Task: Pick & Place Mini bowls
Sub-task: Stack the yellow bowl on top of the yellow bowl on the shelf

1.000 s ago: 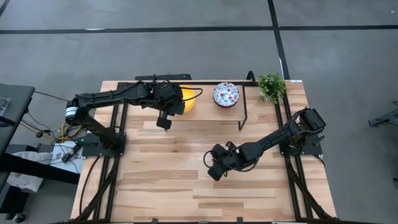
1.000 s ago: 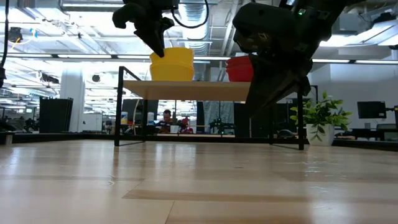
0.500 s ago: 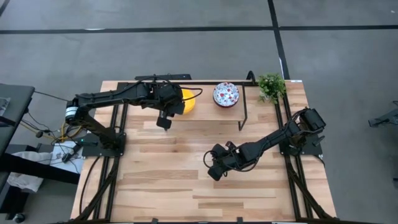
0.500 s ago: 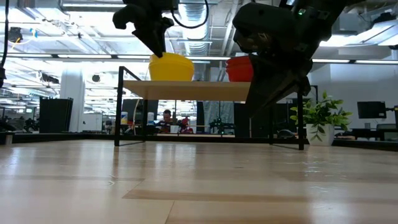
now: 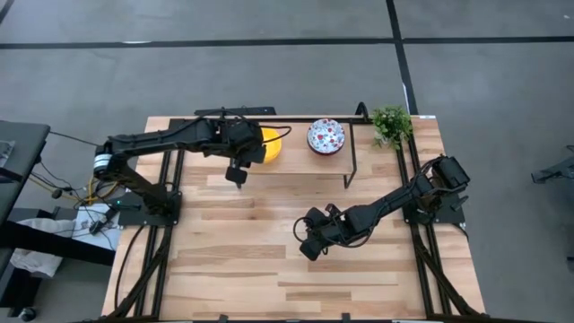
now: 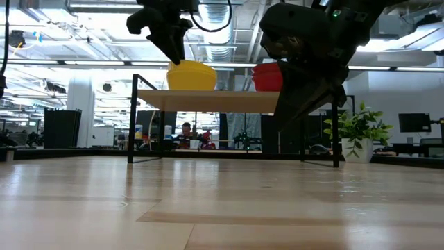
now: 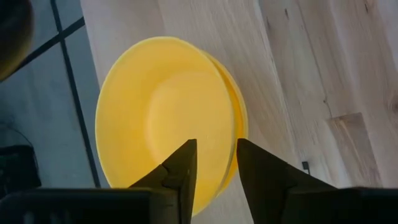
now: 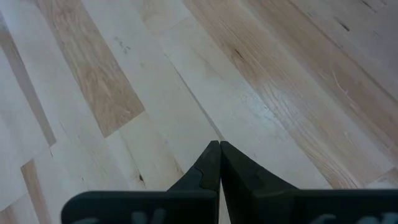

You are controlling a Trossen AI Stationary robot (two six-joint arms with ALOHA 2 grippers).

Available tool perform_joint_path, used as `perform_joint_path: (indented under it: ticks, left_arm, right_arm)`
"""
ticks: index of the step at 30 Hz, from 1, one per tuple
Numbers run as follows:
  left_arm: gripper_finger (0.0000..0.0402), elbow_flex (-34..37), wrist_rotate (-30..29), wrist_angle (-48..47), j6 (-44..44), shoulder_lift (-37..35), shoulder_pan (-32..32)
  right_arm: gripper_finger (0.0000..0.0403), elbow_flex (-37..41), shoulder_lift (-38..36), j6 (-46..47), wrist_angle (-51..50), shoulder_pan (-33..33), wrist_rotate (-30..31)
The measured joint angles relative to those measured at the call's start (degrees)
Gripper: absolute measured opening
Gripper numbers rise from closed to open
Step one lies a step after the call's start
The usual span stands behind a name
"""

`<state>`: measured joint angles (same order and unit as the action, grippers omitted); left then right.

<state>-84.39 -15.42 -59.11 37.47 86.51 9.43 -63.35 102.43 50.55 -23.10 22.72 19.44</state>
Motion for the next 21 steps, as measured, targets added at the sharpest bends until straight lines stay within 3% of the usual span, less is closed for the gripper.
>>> perform_joint_path:
  ticks: [13, 21]
  left_arm:
    - [0.0114, 0.02, 0.02, 0.88, -0.04, -6.35, 0.0]
    - [0.0114, 2.42, 0.01, 4.88, -1.98, -6.27, 1.58]
  right_arm:
    - [0.0, 0.0, -0.02, -0.06, -0.23, 0.0, 0.07]
    - [0.0, 0.0, -0.01, -0.03, -0.05, -0.04, 0.16]
